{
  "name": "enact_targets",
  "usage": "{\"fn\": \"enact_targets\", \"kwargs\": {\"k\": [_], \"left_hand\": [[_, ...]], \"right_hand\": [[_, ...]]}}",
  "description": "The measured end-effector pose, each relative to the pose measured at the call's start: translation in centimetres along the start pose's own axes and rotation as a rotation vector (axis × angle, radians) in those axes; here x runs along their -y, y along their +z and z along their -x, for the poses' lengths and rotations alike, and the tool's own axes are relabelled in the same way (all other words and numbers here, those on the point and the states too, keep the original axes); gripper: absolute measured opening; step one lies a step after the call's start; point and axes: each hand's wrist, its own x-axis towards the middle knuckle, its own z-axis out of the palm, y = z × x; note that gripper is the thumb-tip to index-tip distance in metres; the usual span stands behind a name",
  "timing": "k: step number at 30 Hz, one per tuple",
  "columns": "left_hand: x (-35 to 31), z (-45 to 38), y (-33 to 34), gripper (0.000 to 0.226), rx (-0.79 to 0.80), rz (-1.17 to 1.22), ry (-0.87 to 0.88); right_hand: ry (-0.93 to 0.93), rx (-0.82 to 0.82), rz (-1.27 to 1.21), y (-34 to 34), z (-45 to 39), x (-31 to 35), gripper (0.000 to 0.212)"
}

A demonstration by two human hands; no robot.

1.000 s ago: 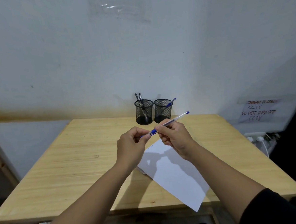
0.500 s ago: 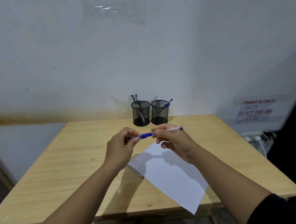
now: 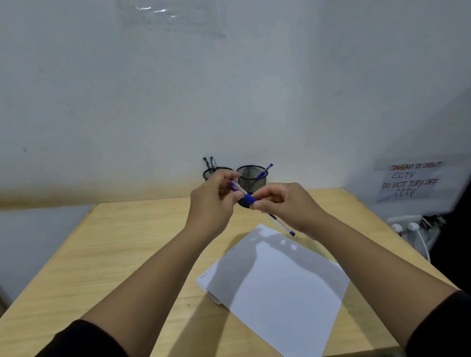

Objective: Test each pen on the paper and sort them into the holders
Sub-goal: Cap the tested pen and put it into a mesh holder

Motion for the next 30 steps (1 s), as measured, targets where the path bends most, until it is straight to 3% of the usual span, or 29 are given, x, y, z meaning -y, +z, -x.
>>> {"fn": "enact_targets", "kwargs": {"k": [5, 12, 22, 30], "left_hand": [[0.8, -2.7, 3.8, 0.035, -0.088, 0.045, -0.151], [5.1, -6.5, 10.2, 0.055, -0.084, -0.110, -0.329], [7.4, -9.4, 16.0, 0.078, -0.239, -0.023, -0.350], [8.6, -10.2, 17.3, 0.069, -0.390, 0.039, -0.345]], "right_hand": [[-0.013, -0.247, 0.010, -2.5, -2.5, -1.7, 0.022], [-0.013, -0.515, -0.093, -5.8, -7.3, -4.0, 0.074], [0.015, -0.772, -0.272, -5.7, -13.3, -6.7, 0.059], [0.066, -0.717, -0.252, -3.7, -15.2, -8.8, 0.050]]}}
